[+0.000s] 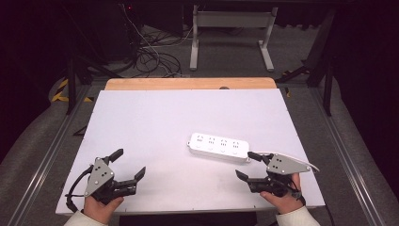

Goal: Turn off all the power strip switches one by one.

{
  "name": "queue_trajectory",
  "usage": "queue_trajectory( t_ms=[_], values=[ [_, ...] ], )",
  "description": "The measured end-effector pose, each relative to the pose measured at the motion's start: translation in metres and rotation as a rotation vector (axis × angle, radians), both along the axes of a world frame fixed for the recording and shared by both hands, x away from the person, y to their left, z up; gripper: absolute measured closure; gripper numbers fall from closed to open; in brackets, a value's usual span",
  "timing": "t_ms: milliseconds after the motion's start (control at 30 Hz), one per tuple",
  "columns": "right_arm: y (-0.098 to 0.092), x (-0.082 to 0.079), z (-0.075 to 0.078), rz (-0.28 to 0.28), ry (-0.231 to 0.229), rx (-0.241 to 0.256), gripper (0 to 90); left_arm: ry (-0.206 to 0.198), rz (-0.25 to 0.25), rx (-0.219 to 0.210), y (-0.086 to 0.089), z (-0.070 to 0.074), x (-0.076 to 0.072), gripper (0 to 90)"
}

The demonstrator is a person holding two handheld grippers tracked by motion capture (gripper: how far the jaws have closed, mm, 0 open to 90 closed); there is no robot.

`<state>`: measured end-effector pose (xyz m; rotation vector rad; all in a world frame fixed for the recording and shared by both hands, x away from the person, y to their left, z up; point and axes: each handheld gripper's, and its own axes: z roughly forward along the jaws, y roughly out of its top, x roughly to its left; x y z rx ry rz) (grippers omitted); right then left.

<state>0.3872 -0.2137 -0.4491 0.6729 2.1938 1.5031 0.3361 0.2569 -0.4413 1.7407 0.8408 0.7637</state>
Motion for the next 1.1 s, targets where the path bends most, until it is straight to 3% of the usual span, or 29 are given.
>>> queue_trajectory(
  t_ms=[433,633,700,767,1100],
  values=[
    [0.001,-0.001,0.003,0.008,-0.008,-0.021,30.0,-0.004,0.002,0.002,0.001,0.001,-0.001,10.4],
    [0.003,-0.001,0.006,0.025,-0.01,-0.04,39.8,-0.002,0.01,0.011,0.001,0.001,-0.001,10.7],
    [0.003,0.0,0.01,0.043,-0.003,-0.06,49.9,-0.001,0.015,0.011,0.001,0.001,-0.001,10.7],
    [0.005,0.003,0.013,0.042,0.007,-0.08,51.8,-0.002,0.014,0.014,0.002,0.001,-0.001,10.7],
    [0.006,0.017,0.033,0.017,0.042,-0.103,51.5,0.0,0.023,0.016,0.002,0.001,-0.001,10.7]
  ],
)
